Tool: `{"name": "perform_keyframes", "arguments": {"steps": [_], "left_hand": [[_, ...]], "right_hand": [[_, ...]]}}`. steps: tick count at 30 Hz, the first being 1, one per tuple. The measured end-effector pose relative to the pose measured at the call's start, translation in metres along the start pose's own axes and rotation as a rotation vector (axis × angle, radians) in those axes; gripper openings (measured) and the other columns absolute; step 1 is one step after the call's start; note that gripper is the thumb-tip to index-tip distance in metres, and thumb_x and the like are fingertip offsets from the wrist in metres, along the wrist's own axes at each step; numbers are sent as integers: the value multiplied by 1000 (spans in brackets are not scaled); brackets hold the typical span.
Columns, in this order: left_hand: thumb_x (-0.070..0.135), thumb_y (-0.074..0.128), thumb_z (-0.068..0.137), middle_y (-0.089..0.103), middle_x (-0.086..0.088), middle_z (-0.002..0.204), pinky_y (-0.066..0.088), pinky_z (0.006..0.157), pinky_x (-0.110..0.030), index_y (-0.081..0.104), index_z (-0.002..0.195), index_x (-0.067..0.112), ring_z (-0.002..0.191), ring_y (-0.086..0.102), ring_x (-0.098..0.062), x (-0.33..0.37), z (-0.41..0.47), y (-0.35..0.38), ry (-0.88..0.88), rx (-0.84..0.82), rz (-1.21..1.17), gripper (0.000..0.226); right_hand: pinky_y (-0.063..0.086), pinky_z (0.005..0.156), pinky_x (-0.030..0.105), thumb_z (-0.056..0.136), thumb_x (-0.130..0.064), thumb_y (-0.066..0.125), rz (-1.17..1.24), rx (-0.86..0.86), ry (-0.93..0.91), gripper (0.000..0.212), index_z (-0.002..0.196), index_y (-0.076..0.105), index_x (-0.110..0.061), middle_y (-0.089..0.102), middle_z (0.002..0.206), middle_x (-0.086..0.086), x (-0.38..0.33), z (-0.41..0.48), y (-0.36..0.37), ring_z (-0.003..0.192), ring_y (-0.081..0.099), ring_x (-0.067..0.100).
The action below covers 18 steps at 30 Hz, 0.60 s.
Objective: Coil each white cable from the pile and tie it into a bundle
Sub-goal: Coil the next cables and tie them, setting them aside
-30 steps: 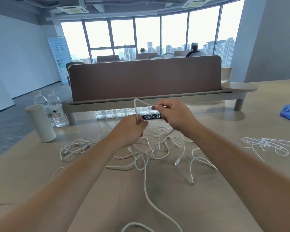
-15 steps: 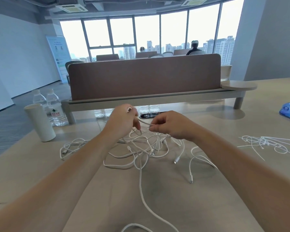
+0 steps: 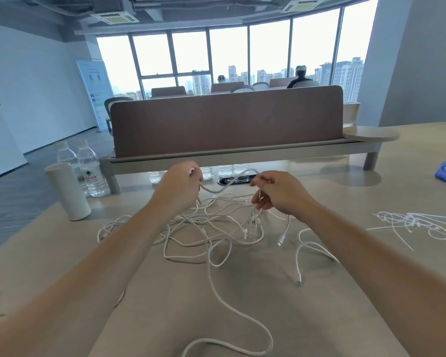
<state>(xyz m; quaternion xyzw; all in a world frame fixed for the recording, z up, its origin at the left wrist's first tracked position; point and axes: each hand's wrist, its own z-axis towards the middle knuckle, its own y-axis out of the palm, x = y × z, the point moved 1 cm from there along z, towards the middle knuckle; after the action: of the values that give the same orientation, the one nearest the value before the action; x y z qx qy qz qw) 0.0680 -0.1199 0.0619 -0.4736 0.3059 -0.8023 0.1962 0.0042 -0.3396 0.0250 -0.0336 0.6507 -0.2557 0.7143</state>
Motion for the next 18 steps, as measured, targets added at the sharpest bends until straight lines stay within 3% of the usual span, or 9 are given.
{"name": "perform_keyframes", "arguments": {"steps": [3,7,9,11,13,16,18], "left_hand": [[16,41,101,71,-5,83,46,65,-34,59,76,25,74,66,-25,-3,-4,11,25,-92,76,32],[19,39,102,71,0,96,52,73,-37,61,87,22,84,71,-23,2,-12,26,41,-226,83,27],[20,39,103,72,0,100,52,76,-36,60,95,18,86,70,-21,6,-18,35,50,-293,66,22],[23,39,105,72,-1,100,51,73,-33,59,101,16,86,71,-20,11,-21,44,47,-331,36,21],[25,38,106,72,-1,99,49,67,-30,60,105,11,81,73,-19,14,-22,51,25,-358,-9,26],[23,39,106,76,-6,90,51,66,-30,63,99,5,71,74,-22,16,-21,57,-20,-383,-65,30],[18,38,104,76,-15,82,50,65,-30,62,91,1,69,73,-30,18,-19,56,-103,-377,-162,33]], "right_hand": [[52,61,30,103,-21,53,-76,49,-87,21,108,72,-15,67,71,10,-11,3,3,60,58,20],[56,74,37,99,-13,52,-269,8,-104,25,89,75,-8,75,80,9,-15,6,6,60,61,13],[54,68,30,99,-12,52,-280,-37,-107,24,94,75,-7,76,81,8,-16,5,8,54,61,6],[53,61,22,103,-18,52,-337,-106,-162,22,101,73,-10,76,81,6,-17,3,12,50,61,2],[54,61,24,104,-20,50,-481,-154,-238,26,99,72,-9,75,78,2,-16,1,17,50,61,0],[51,68,31,103,-19,48,-747,-196,-348,29,92,74,-12,73,79,-2,-14,-2,21,68,65,11],[39,65,30,101,-11,46,-892,-223,-356,28,98,73,-12,74,92,1,-11,-3,25,79,62,19]]}}
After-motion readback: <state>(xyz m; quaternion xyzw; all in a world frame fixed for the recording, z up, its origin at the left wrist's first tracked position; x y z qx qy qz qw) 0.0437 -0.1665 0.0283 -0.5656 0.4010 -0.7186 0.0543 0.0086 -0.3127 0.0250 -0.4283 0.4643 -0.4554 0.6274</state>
